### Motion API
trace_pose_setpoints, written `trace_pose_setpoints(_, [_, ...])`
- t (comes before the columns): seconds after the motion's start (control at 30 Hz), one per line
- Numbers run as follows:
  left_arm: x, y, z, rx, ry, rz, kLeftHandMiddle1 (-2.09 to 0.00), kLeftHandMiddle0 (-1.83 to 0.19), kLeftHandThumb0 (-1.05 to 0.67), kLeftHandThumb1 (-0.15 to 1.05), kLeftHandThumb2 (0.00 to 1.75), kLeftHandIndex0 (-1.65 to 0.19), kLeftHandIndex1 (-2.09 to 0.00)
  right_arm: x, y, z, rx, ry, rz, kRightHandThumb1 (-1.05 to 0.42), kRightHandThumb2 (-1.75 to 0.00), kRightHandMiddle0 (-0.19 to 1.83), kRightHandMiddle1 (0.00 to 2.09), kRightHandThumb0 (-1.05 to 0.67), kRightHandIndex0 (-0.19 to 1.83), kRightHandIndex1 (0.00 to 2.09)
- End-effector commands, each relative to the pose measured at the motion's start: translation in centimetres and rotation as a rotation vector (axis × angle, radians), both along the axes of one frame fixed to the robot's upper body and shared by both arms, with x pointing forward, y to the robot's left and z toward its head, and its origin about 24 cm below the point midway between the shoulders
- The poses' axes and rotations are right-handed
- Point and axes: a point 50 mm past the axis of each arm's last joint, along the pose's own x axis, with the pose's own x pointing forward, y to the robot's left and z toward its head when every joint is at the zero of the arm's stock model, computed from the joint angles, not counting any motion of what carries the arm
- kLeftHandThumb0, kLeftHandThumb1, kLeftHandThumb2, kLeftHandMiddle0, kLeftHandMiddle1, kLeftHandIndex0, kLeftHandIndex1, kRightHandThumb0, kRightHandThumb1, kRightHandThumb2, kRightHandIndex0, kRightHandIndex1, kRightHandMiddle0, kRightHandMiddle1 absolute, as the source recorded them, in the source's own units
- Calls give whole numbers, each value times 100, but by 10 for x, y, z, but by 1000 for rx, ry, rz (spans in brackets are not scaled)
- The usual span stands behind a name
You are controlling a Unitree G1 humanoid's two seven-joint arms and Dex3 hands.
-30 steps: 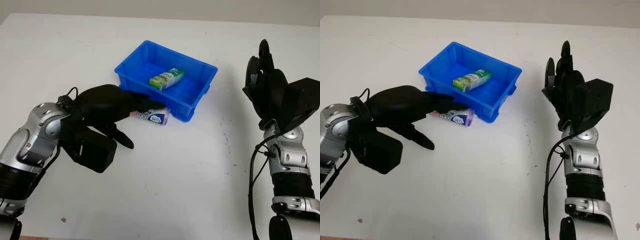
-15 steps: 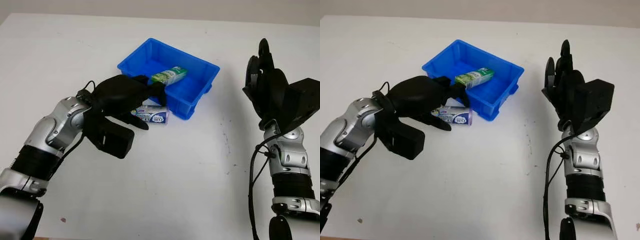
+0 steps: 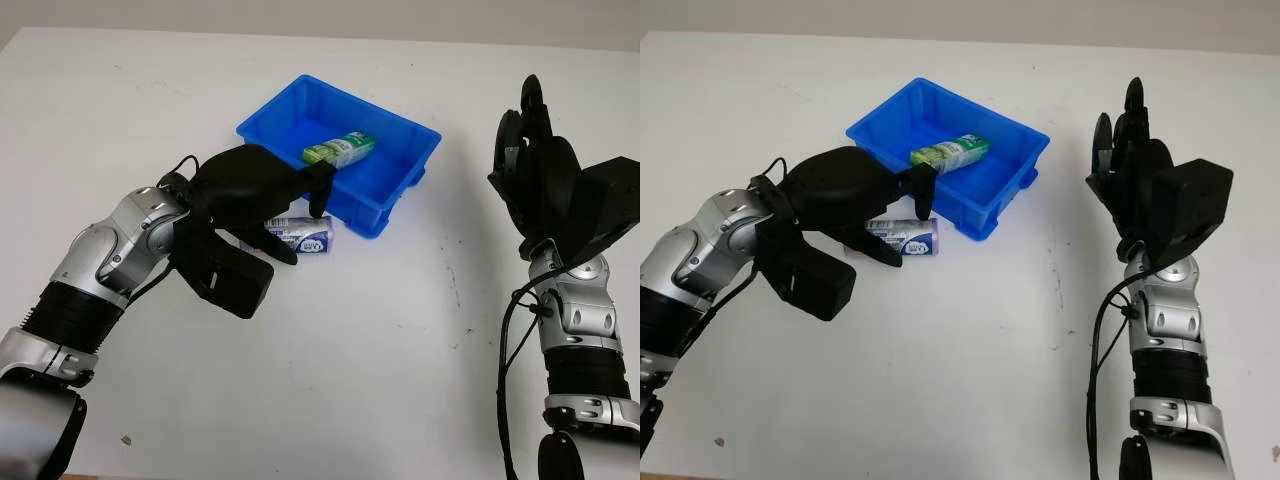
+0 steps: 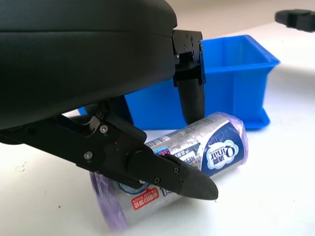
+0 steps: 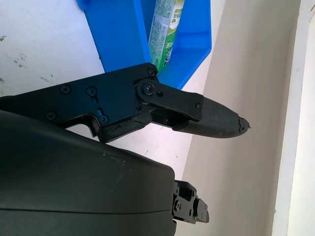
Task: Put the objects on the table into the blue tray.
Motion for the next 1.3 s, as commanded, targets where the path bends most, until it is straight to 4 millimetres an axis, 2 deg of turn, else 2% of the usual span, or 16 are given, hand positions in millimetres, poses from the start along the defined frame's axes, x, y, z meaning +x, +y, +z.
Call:
trace_pose_setpoints(0.0, [-8, 1, 8, -20, 10, -31, -209, -147, -51, 105, 27, -89, -209, -2, -1, 3, 0, -21, -1, -105, -69, -19, 0, -70, -19, 0])
trace_pose_setpoints(0.1, [-16, 2, 18, -76, 42, -81, -209, -138, -50, 105, 28, -77, -209, -1, -1, 3, -1, -19, 1, -105, -69, -19, 0, -70, -19, 0])
trace_pose_setpoints(0.27, [-25, 6, 34, -148, 5, -137, -209, -137, -48, 105, 28, -82, -209, 0, -1, 3, -1, -16, 11, -105, -70, -19, 0, -70, -19, 0])
trace_pose_setpoints(0.43, [-29, 9, 45, -190, -18, -160, -209, -99, -46, 105, 32, -43, -209, -1, -1, 2, -4, -13, 11, -105, -70, -19, 0, -70, -19, 0])
trace_pose_setpoints(0.5, [-30, 11, 51, -235, -37, -175, -209, -98, -45, 105, 33, -36, -209, -1, -1, 2, -4, -11, 10, -105, -70, -19, 0, -70, -19, 0])
trace_pose_setpoints(0.53, [-29, 13, 55, -262, -51, -180, -209, -105, -44, 105, 33, -41, -209, -1, -1, 2, -4, -11, 10, -105, -70, -19, 0, -70, -19, 0])
trace_pose_setpoints(0.6, [-28, 17, 65, -322, -94, -183, -209, -111, -42, 105, 34, -32, -209, 0, -1, 2, -5, -10, 10, -105, -70, -19, 0, -70, -19, 0])
trace_pose_setpoints(0.67, [-22, 19, 76, -376, -158, -168, -209, -110, -42, 105, 33, -32, -209, 0, 0, 1, -8, -10, 11, -105, -71, -19, 0, -70, -19, 0])
trace_pose_setpoints(0.73, [-15, 20, 84, -412, -211, -151, -209, -106, -42, 105, 32, -40, -209, 0, 0, 1, -10, -7, 10, -105, -71, -19, 0, -71, -19, 0])
trace_pose_setpoints(0.83, [3, 23, 96, -471, -299, -85, -209, -91, -40, 105, 28, -37, -209, 0, 0, 1, -3, -7, 7, -105, -71, -19, 0, -71, -19, 0])
trace_pose_setpoints(0.87, [9, 23, 99, -487, -323, -66, -209, -82, -38, 105, 24, -41, -209, 0, 0, 0, -1, -7, 7, -105, -71, -19, 0, -71, -19, 0])
trace_pose_setpoints(0.93, [19, 23, 104, -510, -359, -26, -209, -79, -38, 105, 22, -45, -209, 0, 0, 0, 7, -5, 9, -105, -71, -19, 0, -70, -19, 0])
trace_pose_setpoints(1.03, [35, 20, 111, -531, -391, 30, -203, -72, -38, 105, 23, -40, -208, 0, 0, -1, 12, -5, 6, -105, -70, -19, 0, -71, -19, 0])
trace_pose_setpoints(1.07, [39, 19, 113, -549, -400, 48, -203, -72, -39, 105, 24, -40, -208, 0, 0, -1, 11, -6, 6, -105, -70, -19, 0, -70, -19, 0])
trace_pose_setpoints(1.2, [54, 13, 123, -587, -473, 117, -209, -100, -43, 105, 28, -66, -209, -2, -2, -2, 10, -8, 8, -105, -70, -19, 0, -70, -19, 0])
trace_pose_setpoints(1.27, [61, 11, 125, -585, -491, 163, -209, -102, -43, 105, 29, -68, -209, -3, -2, -2, 8, -6, 6, -105, -70, -19, 0, -70, -19, 0])
